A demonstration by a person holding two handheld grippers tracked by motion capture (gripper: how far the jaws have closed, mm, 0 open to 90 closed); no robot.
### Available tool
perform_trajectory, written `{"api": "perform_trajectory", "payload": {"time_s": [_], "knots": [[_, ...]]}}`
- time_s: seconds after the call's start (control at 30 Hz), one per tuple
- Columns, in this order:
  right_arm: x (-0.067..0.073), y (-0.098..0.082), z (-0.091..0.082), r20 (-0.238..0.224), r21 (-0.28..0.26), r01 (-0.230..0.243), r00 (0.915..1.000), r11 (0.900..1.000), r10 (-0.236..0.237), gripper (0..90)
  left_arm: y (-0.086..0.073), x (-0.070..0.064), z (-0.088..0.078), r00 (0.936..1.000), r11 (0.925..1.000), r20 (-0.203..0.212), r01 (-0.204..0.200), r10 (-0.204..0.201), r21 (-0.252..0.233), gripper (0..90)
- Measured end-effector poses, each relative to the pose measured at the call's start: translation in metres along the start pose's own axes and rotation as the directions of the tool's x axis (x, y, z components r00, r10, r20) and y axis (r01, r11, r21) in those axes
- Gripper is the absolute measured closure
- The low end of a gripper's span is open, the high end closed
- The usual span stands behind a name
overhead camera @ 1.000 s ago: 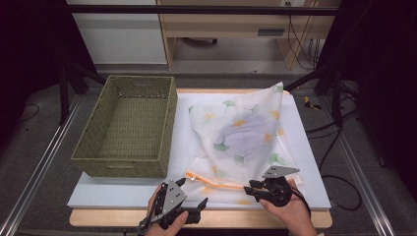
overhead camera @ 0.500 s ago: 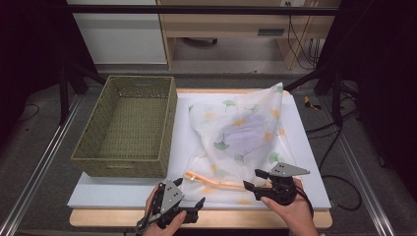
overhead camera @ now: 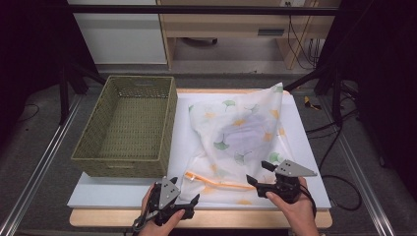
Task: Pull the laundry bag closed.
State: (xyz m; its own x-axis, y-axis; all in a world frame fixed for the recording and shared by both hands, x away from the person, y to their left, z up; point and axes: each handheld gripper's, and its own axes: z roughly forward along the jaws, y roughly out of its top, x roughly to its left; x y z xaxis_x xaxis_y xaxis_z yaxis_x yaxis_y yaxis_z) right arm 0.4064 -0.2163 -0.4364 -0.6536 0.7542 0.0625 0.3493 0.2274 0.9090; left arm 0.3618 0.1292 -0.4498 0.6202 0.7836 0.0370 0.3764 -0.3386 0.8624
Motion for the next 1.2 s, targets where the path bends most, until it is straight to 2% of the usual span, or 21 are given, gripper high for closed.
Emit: {"api": "perform_trajectory", "payload": {"time_s": [0.07, 0.2, 0.27, 0.33, 0.43, 0.53, 0.6, 0.77, 0.9, 1.0, 1.13, 1.2], "knots": [[0.004, 0.0, 0.001, 0.001, 0.012, 0.045, 0.999, 0.999, -0.045, 26.6, 0.0, -0.001, 0.001, 1.0, 1.0, 0.002, -0.005, 0.005, 0.005, 15.3], [0.006, 0.001, 0.002, 0.006, 0.013, 0.048, 0.9988, 0.999, -0.048, 26.6, -0.002, 0.0, 0.001, 0.9999, 0.9992, -0.007, -0.014, 0.014, 0.036, 26.7], [0.004, 0.0, 0.001, 0.007, 0.007, 0.047, 0.9989, 0.999, -0.047, 27.0, -0.003, 0.002, 0.001, 0.9994, 0.9979, -0.012, -0.032, 0.033, 0.057, 34.2], [0.003, 0.0, 0.0, 0.022, 0.004, 0.041, 0.9989, 0.999, -0.041, 33.6, -0.004, 0.004, 0.001, 0.9989, 0.9964, -0.028, -0.036, 0.039, 0.077, 41.0], [0.002, -0.001, -0.001, 0.027, 0.004, 0.045, 0.9986, 0.999, -0.045, 38.4, -0.005, 0.012, -0.001, 0.9969, 0.9935, -0.049, -0.056, 0.061, 0.099, 50.7], [0.001, -0.003, -0.002, 0.022, 0.004, 0.047, 0.9987, 0.999, -0.047, 46.5, -0.006, 0.02, 0.0, 0.9965, 0.9945, -0.07, -0.038, 0.045, 0.098, 59.4], [0.001, -0.004, -0.002, 0.017, 0.005, 0.042, 0.999, 0.999, -0.042, 50.8, -0.007, 0.023, 0.003, 0.9966, 0.9947, -0.07, -0.038, 0.045, 0.096, 63.0], [0.003, -0.005, -0.001, 0.002, 0.019, 0.044, 0.999, 0.999, -0.044, 59.8, -0.005, 0.029, 0.021, 0.9917, 0.9904, -0.096, -0.074, 0.085, 0.117, 72.4], [0.007, -0.006, 0.001, -0.022, 0.034, 0.06, 0.998, 0.998, -0.06, 64.9, -0.007, 0.033, 0.033, 0.9882, 0.9864, -0.11, -0.091, 0.106, 0.137, 75.2], [0.009, -0.006, 0.004, -0.035, 0.053, 0.066, 0.9973, 0.996, -0.064, 66.2, -0.009, 0.035, 0.037, 0.9873, 0.9881, -0.125, -0.083, 0.099, 0.13, 74.3], [0.013, -0.007, 0.005, -0.049, 0.067, 0.088, 0.9952, 0.994, -0.085, 66.3, -0.009, 0.031, 0.047, 0.9892, 0.9871, -0.106, -0.086, 0.101, 0.135, 72.2], [0.014, -0.007, 0.007, -0.053, 0.072, 0.089, 0.995, 0.993, -0.085, 66.2, -0.009, 0.03, 0.05, 0.9861, 0.982, -0.106, -0.111, 0.128, 0.153, 71.3]]}}
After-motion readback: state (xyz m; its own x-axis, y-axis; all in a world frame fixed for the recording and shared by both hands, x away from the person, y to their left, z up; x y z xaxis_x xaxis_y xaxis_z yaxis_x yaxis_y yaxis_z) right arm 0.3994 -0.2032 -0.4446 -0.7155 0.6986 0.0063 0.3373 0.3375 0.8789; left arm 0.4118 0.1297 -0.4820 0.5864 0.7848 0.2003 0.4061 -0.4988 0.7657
